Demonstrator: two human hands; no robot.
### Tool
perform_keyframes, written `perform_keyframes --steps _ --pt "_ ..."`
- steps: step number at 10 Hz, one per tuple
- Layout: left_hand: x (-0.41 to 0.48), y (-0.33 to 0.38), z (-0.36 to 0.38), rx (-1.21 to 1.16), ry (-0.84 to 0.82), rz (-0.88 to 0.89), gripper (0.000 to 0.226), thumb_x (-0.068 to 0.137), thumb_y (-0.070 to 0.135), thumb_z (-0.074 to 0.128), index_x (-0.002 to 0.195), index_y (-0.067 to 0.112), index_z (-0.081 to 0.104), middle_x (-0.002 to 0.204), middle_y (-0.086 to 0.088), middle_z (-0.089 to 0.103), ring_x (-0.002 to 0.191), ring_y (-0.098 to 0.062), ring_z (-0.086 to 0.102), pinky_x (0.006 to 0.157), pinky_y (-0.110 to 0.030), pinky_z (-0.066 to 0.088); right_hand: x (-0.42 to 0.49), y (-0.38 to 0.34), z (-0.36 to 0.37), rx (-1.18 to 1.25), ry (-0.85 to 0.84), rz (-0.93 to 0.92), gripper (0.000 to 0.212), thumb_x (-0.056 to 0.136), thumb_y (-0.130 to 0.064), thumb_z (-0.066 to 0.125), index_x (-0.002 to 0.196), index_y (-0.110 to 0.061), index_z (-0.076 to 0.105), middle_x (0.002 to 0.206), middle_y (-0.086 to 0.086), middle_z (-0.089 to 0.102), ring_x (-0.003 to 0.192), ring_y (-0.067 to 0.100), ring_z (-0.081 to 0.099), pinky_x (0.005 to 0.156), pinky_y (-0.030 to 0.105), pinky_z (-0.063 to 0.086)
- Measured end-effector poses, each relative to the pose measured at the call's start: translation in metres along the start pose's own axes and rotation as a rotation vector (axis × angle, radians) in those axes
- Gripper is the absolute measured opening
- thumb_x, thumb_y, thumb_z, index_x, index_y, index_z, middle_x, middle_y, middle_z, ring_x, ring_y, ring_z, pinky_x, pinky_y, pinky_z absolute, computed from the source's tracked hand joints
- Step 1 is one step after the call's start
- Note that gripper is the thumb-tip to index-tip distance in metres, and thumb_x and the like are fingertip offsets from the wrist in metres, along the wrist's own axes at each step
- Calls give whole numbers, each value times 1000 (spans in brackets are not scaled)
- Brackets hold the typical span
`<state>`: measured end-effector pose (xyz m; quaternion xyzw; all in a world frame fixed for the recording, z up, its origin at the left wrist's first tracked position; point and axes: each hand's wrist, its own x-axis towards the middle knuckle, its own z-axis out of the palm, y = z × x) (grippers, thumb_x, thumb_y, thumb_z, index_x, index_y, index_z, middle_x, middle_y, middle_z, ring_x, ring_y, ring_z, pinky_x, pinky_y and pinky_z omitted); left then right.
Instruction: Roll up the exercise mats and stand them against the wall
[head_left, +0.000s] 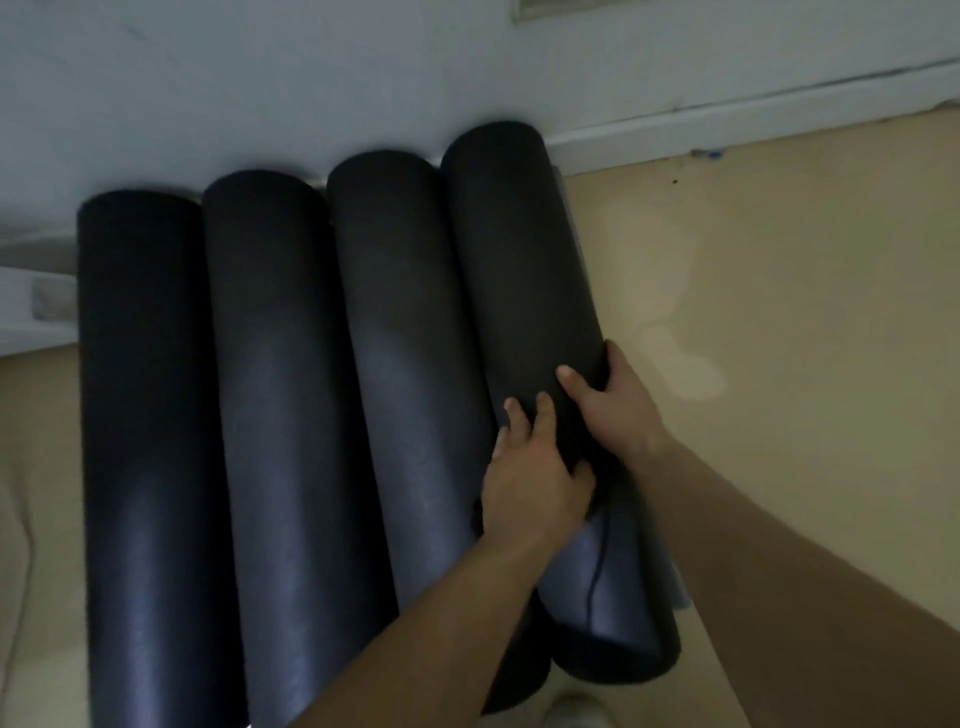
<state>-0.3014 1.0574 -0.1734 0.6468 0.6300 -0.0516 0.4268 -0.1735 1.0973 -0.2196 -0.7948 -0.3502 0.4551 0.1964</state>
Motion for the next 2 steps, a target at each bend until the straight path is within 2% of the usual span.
perform_keyframes --steps 1,2 --pt "-33 -11 -37 -155 7 -55 74 97 36 60 161 24 25 161 -4 40 136 -24 51 109 -38 46 -46 -27 -1 -421 47 -17 77 99 -58 51 158 -12 30 149 21 47 130 44 52 103 50 47" --pt "-80 -20 -85 -65 46 -149 62 95 37 61 152 26 40 144 -6 58 127 -30 58 100 -39 50 -95 -60 -27 -501 -50 -22 74 101 -56 48 157 -11 31 150 24 44 133 46 49 107 49 43"
